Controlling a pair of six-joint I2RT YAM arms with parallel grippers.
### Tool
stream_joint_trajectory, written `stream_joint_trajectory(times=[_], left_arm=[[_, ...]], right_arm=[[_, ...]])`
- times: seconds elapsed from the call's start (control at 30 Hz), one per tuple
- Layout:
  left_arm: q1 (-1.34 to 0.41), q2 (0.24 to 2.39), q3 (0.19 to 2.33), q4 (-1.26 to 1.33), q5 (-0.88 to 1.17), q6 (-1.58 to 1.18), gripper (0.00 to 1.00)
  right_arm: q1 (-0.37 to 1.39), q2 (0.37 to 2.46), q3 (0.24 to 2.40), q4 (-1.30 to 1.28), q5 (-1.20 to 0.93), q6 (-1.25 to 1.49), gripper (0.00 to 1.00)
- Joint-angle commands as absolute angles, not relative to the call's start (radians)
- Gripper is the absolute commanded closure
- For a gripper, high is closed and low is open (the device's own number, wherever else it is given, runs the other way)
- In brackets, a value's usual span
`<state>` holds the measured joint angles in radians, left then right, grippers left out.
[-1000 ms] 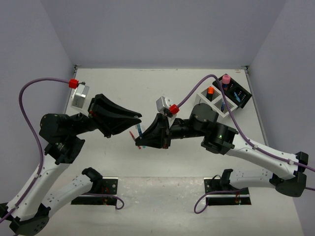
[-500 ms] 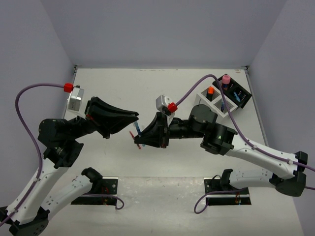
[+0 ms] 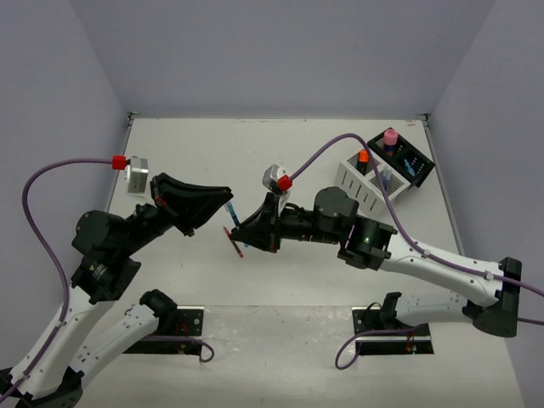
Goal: Sort the stationery into containers
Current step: Close the pen cap on the pen.
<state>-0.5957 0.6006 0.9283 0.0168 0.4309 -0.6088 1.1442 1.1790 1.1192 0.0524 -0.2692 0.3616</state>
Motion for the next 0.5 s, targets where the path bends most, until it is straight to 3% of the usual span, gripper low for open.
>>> stream_joint_trajectory(times=[0.0,0.47], left_arm=[[-0.598,0.604,0.910,-0.135,0.454,-0.548,1.00],[-0.597,0.589,0.989,-0.156,0.445,-0.549,1.00]], right_arm=[[1.132,1.175,1.134,0.228,-0.168,0.414,1.00],[1.132,1.136,1.059,0.219,-0.196,0.410,1.00]])
